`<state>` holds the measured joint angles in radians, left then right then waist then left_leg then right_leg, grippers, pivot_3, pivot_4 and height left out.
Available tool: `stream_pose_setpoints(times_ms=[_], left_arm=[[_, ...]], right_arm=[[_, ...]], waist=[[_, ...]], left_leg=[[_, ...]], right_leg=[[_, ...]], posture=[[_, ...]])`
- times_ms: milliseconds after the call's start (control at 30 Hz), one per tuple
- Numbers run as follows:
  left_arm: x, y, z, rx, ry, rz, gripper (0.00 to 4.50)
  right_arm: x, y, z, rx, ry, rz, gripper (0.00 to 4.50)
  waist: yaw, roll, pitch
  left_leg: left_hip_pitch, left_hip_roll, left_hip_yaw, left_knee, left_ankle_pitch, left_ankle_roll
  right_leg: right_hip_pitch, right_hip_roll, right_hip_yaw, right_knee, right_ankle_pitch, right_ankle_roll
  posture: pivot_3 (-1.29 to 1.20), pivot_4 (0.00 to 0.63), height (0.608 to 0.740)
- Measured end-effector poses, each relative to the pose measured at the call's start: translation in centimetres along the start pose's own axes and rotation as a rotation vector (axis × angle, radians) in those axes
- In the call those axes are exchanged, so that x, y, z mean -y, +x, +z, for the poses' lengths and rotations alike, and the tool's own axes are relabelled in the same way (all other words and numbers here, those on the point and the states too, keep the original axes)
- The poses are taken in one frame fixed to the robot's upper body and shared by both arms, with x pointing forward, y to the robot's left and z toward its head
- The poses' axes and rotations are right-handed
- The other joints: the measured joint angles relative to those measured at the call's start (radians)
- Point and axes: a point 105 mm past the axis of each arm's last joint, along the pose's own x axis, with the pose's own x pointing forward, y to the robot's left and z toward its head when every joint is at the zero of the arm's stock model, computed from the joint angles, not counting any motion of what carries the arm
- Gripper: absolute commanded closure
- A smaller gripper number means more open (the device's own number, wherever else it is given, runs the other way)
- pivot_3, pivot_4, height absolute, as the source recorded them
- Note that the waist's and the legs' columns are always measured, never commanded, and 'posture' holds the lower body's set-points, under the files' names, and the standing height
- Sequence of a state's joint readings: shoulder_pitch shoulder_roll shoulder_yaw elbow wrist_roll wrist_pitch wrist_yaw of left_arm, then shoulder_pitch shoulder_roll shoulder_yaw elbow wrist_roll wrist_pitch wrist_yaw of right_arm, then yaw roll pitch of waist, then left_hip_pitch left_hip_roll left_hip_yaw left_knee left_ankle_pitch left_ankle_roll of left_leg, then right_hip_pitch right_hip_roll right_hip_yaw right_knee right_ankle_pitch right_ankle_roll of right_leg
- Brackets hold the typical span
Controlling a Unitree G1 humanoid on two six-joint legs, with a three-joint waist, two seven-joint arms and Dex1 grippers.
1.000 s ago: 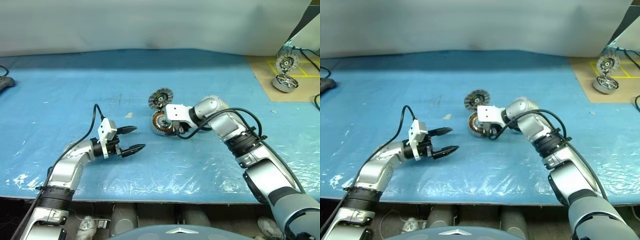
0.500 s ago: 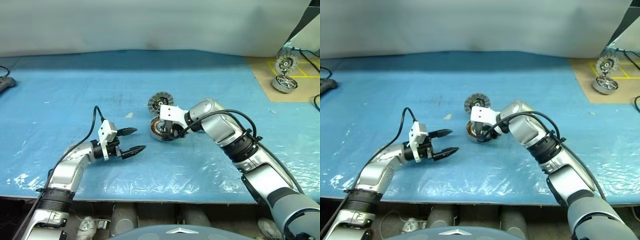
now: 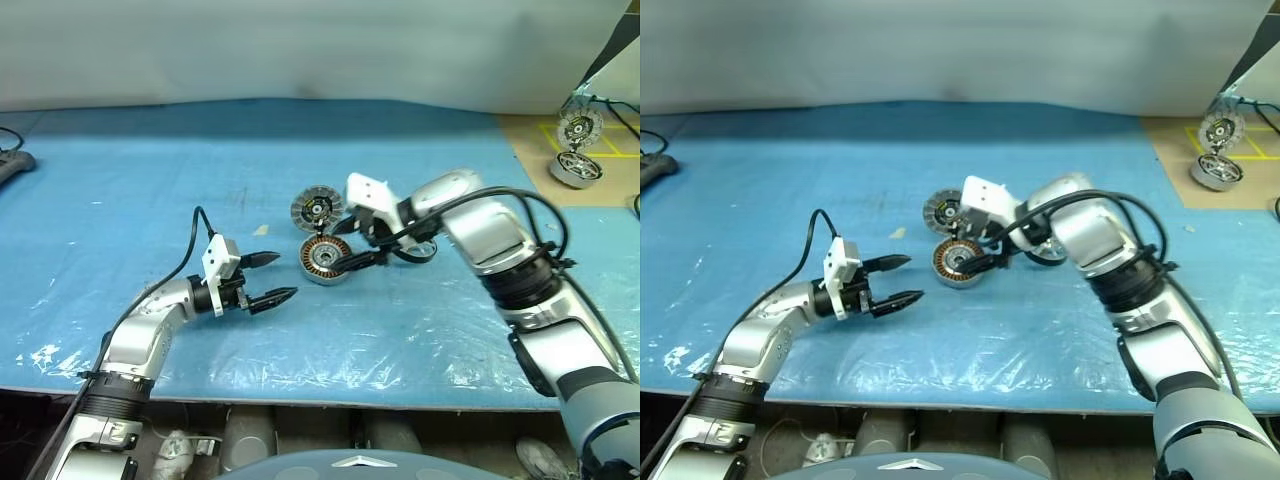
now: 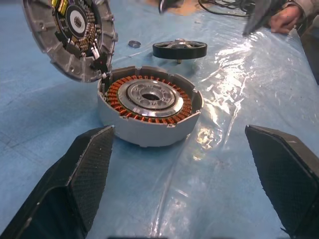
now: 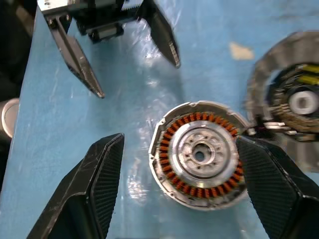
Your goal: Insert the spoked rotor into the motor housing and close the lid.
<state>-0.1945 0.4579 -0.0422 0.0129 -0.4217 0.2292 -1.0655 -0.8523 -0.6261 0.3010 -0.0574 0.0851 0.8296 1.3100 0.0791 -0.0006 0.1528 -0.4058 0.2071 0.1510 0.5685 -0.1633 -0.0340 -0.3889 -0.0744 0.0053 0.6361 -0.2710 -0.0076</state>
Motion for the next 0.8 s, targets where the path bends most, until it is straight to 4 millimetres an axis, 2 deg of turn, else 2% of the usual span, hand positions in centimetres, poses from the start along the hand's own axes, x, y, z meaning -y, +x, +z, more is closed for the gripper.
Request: stream_pose_setpoints(times_ms=[100, 167, 267, 367, 500, 600, 800], left_arm=[[0.0, 0.0, 0.0, 0.001, -0.002, -0.001, 0.00], [0.0, 0.0, -0.1, 0.000, -0.004, -0.001, 0.00], [-0.1, 0.0, -0.3, -0.004, -0.011, -0.004, 0.00], [-0.3, 0.5, 0.3, 0.014, -0.005, -0.014, 0.00], [-0.4, 0.7, 0.6, 0.023, -0.002, -0.018, 0.00], [-0.4, 0.5, 0.5, 0.014, -0.010, -0.017, 0.00], [-0.3, 0.3, 0.4, 0.005, -0.022, -0.018, 0.00]], right_arm=[[4.6, -2.7, -1.8, 0.040, 0.076, -0.237, 0.72], [7.8, -4.5, -4.5, 0.004, 0.160, -0.418, 0.72], [10.9, -6.1, -7.5, -0.021, 0.297, -0.602, 0.72], [12.3, -5.8, -9.1, -0.021, 0.413, -0.680, 0.72], [12.6, -3.9, -10.5, 0.002, 0.539, -0.695, 0.72], [12.3, -2.5, -10.9, 0.018, 0.588, -0.677, 0.72], [12.0, -1.7, -10.8, 0.028, 0.559, -0.640, 0.72]], waist=[[-0.003, 0.000, 0.000], [-0.007, 0.000, 0.000], [-0.011, 0.000, 0.000], [-0.015, 0.000, 0.000], [-0.012, 0.001, 0.000], [-0.009, 0.001, 0.001], [-0.004, 0.001, 0.001]], left_leg=[[0.001, 0.000, 0.001, 0.001, 0.000, 0.000], [0.001, 0.000, 0.001, 0.002, 0.000, 0.000], [0.000, 0.000, 0.002, 0.002, 0.000, 0.000], [-0.002, 0.000, 0.002, 0.001, 0.000, 0.000], [-0.006, 0.000, 0.002, 0.002, 0.000, 0.000], [-0.011, 0.001, 0.002, 0.004, 0.001, 0.002], [-0.013, 0.001, 0.001, 0.006, 0.001, 0.001]], right_leg=[[0.001, 0.000, 0.000, 0.001, -0.002, -0.004], [0.000, 0.000, 0.001, 0.002, -0.002, -0.004], [-0.001, 0.000, 0.001, 0.002, -0.002, -0.004], [-0.003, 0.001, 0.001, 0.003, -0.002, -0.003], [-0.007, 0.001, 0.000, 0.003, -0.002, -0.003], [-0.011, 0.001, -0.001, 0.005, -0.001, -0.002], [-0.012, 0.000, -0.002, 0.005, -0.001, -0.003]], posture=[[0.00, 0.150, 0.740], [0.00, 0.150, 0.740], [0.00, 0.150, 0.740], [0.00, 0.150, 0.740], [0.00, 0.150, 0.740], [0.00, 0.150, 0.740], [0.00, 0.150, 0.740]])
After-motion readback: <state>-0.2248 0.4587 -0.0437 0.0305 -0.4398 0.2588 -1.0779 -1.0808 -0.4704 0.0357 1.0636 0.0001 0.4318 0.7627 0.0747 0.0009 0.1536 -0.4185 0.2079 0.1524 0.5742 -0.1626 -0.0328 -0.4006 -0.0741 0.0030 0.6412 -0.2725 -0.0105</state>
